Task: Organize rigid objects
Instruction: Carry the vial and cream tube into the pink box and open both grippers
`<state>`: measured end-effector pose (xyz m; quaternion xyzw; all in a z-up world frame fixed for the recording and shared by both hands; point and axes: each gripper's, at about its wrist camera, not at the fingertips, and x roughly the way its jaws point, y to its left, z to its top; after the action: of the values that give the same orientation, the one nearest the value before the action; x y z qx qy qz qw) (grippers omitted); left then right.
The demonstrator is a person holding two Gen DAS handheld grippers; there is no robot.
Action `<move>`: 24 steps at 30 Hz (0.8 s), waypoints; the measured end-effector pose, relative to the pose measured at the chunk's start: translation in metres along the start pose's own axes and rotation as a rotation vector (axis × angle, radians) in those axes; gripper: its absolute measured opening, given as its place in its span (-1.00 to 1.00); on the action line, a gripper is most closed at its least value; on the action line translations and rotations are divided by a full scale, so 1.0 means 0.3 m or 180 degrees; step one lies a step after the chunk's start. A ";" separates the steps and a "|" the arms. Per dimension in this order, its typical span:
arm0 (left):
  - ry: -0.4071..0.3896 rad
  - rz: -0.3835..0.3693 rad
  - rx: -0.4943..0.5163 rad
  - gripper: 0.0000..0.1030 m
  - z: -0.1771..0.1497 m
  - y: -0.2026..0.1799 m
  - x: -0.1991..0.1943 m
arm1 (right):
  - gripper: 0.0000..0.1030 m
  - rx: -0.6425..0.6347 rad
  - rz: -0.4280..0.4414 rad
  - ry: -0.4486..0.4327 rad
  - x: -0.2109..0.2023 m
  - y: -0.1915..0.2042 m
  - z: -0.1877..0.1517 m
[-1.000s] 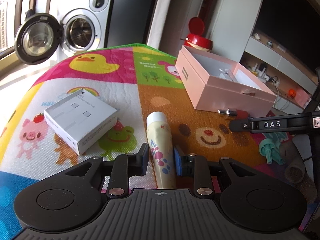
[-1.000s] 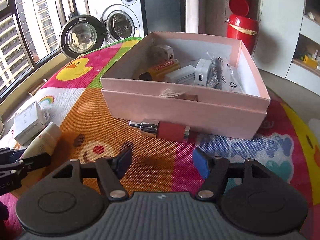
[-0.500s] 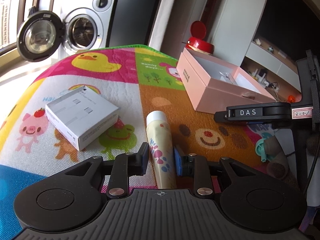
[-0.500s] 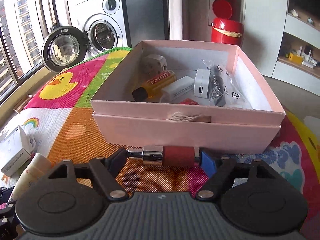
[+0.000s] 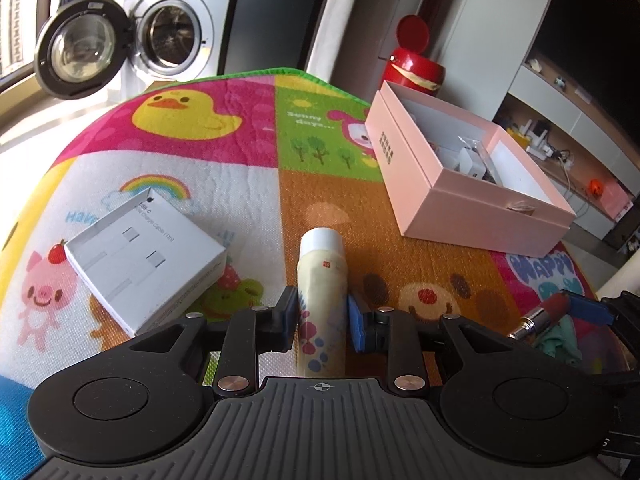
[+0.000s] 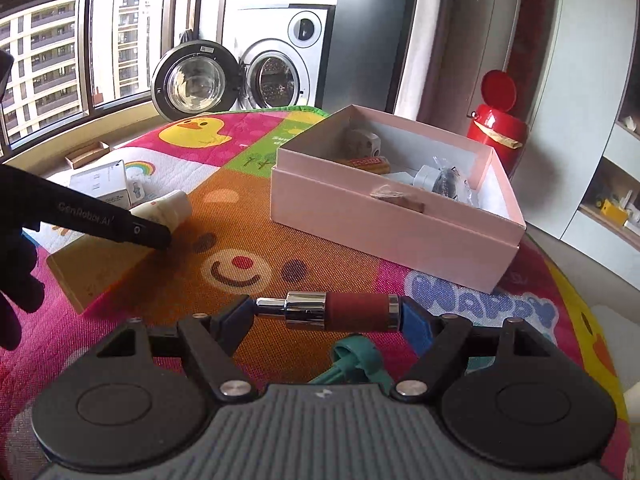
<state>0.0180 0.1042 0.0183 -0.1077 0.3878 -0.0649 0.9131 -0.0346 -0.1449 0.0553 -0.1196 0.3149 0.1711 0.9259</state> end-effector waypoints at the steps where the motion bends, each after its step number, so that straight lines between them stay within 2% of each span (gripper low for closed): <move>1: 0.0002 -0.0014 0.0030 -0.42 0.002 -0.001 0.002 | 0.52 -0.0021 0.0026 -0.0025 -0.014 0.000 -0.008; 5: -0.0078 -0.0038 0.0184 -0.43 -0.021 -0.019 -0.011 | 0.52 -0.0078 0.0057 -0.0105 -0.055 -0.006 -0.029; 12: -0.0254 -0.0339 0.0909 -0.43 -0.136 -0.154 -0.143 | 0.52 -0.0109 0.0068 -0.0275 -0.175 -0.077 -0.025; 15: -0.0421 -0.0555 0.1057 -0.43 -0.135 -0.213 -0.240 | 0.52 -0.0050 -0.0009 -0.0404 -0.244 -0.129 -0.014; 19: -0.0781 -0.0706 0.1155 -0.43 -0.018 -0.293 -0.350 | 0.52 0.0081 -0.0096 -0.0626 -0.336 -0.199 0.021; 22: -0.1093 -0.0731 0.1243 -0.43 0.149 -0.374 -0.379 | 0.52 0.0110 -0.0190 -0.0812 -0.391 -0.227 0.041; 24: -0.1209 -0.0701 0.1299 -0.43 0.259 -0.432 -0.352 | 0.52 0.0120 -0.0235 -0.0886 -0.412 -0.236 0.045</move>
<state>-0.0033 0.0115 0.1760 0.0263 0.1750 -0.2188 0.9596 -0.0913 -0.2349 0.1509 -0.0888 0.1819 0.1460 0.9684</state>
